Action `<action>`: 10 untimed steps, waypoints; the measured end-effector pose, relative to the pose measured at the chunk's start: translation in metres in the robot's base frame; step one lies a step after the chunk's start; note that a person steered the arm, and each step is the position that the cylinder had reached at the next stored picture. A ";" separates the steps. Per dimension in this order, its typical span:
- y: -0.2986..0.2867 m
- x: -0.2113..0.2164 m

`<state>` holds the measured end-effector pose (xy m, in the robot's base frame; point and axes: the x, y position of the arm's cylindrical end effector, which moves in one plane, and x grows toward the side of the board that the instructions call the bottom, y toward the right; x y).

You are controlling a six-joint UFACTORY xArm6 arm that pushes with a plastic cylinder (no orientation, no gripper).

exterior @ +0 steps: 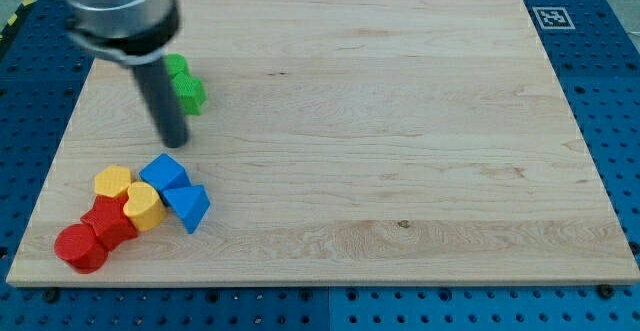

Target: Move the group of blocks up a bit

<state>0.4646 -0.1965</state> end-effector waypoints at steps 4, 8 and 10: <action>-0.095 0.154; -0.015 0.144; 0.026 0.154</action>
<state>0.6187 -0.1710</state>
